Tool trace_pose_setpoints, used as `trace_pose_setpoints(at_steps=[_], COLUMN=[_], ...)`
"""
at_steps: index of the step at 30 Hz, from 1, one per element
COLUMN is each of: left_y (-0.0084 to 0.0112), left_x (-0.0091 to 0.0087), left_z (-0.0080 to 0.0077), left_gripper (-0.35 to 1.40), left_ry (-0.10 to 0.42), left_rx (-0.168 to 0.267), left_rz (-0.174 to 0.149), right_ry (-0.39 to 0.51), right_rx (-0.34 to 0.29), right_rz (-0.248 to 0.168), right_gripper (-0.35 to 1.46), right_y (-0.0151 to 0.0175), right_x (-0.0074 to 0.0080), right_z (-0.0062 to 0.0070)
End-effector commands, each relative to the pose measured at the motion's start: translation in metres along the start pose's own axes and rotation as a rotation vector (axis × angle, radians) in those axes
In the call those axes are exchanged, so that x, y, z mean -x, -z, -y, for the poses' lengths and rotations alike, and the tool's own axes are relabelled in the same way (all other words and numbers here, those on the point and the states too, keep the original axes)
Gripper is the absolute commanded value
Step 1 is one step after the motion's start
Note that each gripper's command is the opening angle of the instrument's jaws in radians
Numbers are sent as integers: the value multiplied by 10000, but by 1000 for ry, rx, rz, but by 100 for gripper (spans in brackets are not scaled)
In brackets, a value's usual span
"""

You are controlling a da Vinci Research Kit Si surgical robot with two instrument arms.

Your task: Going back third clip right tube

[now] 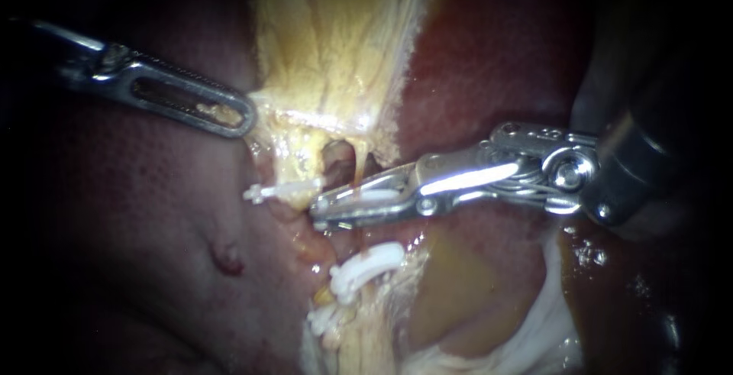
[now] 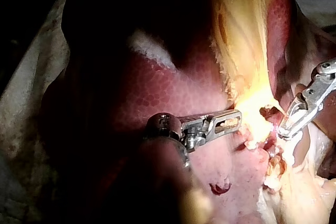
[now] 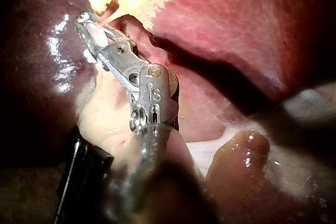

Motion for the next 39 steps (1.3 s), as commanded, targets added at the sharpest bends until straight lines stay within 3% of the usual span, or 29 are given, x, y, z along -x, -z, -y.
trace_pose_setpoints(at_steps=[1, 10, 12, 15, 18, 20, 28, 34, 39], left_y=[0, 0, 0, 0, 0, 1, 1, 1, 1], left_x=[0, 0, -1, -1, -1, -1, -1, -1, -1], left_z=[0, 0, 0, -1, 0, 1, 2, 2, 2], left_gripper=[-35, -35, -35, -35, -35, -35, -35, -35, -35], left_ry=[0, 0, -1, -1, -1, 0, 0, 0, 0], left_rx=[0, 0, 0, 0, 0, 0, 1, 1, 0], left_rz=[0, 0, 0, 0, 0, 0, 0, 0, 0], right_ry=[-1, -47, -44, -9, 45, 83, 235, 313, 364], right_rx=[0, -9, -17, -24, 76, 133, 290, 351, 363], right_rz=[0, 6, 1, -37, -95, -120, -165, -153, -91], right_gripper=[-35, -35, -4, 26, 44, 46, 50, 50, 50], right_y=[0, -1, -4, -7, -10, -11, -3, 2, 9], right_x=[0, 3, 4, 8, 14, 18, 22, 25, 29], right_z=[0, 2, 3, 1, -2, -4, -16, -17, -12])
